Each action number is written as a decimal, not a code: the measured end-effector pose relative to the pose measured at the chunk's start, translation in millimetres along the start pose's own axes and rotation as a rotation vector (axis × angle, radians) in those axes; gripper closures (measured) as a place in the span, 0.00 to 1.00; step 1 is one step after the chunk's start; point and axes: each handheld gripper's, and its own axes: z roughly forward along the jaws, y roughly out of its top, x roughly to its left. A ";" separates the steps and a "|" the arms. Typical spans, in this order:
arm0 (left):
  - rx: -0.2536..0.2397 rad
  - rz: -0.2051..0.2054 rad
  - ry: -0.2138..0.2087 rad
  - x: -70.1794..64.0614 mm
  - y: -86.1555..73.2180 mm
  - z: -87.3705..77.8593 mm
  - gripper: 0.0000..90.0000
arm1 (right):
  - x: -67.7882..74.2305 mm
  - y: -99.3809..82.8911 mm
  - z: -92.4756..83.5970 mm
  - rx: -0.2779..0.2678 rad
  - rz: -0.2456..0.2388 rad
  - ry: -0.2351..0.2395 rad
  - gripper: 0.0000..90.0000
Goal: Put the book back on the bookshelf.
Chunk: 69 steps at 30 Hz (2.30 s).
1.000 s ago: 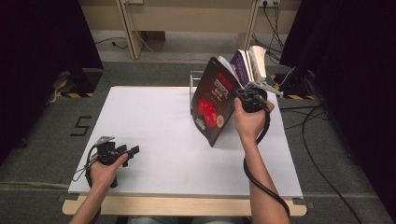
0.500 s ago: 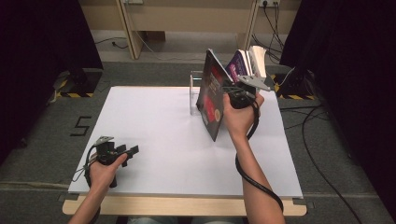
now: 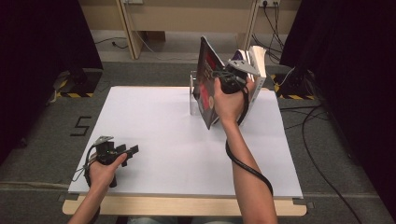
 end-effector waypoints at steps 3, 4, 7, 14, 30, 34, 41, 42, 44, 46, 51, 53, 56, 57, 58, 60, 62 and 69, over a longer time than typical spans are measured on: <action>-0.001 -0.002 -0.001 0.9 0.2 -0.4 0.37 | 1.7 0.4 8.2 0.002 0.001 -0.004 0.97; -0.001 -0.002 0.000 1.1 0.4 -0.6 0.37 | 1.5 0.4 10.8 0.003 0.000 -0.008 0.97; -0.003 -0.001 0.000 1.6 0.9 -1.1 0.37 | 1.4 0.7 17.9 0.002 0.007 -0.014 0.97; -0.001 -0.004 0.000 2.0 0.6 -0.1 0.38 | 0.5 3.4 27.9 -0.018 0.020 -0.026 0.97; -0.002 -0.006 -0.002 2.8 0.1 0.1 0.37 | 0.1 -12.7 48.3 -0.035 0.018 -0.060 0.97; -0.001 -0.006 -0.003 2.6 -0.1 0.0 0.38 | 0.4 -15.2 44.9 -0.029 0.009 -0.055 0.96; 0.002 -0.003 -0.005 1.1 -0.1 0.1 0.37 | -3.6 -10.9 37.2 0.050 0.023 -0.028 0.88; 0.001 -0.003 -0.007 0.7 0.0 0.1 0.37 | -4.6 -9.8 36.9 0.060 0.025 -0.028 0.88; 0.001 -0.003 -0.007 0.2 0.1 0.1 0.37 | -6.3 -8.1 36.1 0.087 0.032 -0.025 0.87; 0.002 -0.002 -0.007 0.3 0.0 0.4 0.37 | -7.1 -7.0 35.5 0.103 0.042 -0.020 0.87; 0.001 -0.002 -0.007 0.7 0.1 0.1 0.37 | -9.6 -4.6 38.2 0.149 0.072 -0.019 0.83; 0.001 -0.005 -0.007 0.9 0.1 0.1 0.37 | -10.6 -4.0 41.4 0.183 0.083 -0.019 0.82; 0.002 -0.004 -0.008 0.9 0.1 0.1 0.38 | -10.9 -3.2 45.6 0.219 0.094 -0.015 0.81; 0.002 -0.004 -0.008 0.8 0.1 0.1 0.38 | -11.2 -2.9 47.3 0.231 0.096 -0.017 0.81; 0.002 -0.003 -0.009 0.7 0.2 0.1 0.37 | -11.6 -2.7 49.2 0.246 0.100 -0.019 0.83; 0.001 -0.001 -0.009 0.5 0.3 -0.1 0.37 | -12.0 -2.2 51.5 0.270 0.095 -0.045 0.91; 0.001 -0.002 -0.009 0.6 0.3 0.1 0.38 | -12.1 -0.7 52.0 0.284 0.102 -0.069 0.96; 0.003 0.000 -0.009 0.5 0.1 1.1 0.38 | -5.5 -7.3 45.9 0.199 0.062 -0.105 0.97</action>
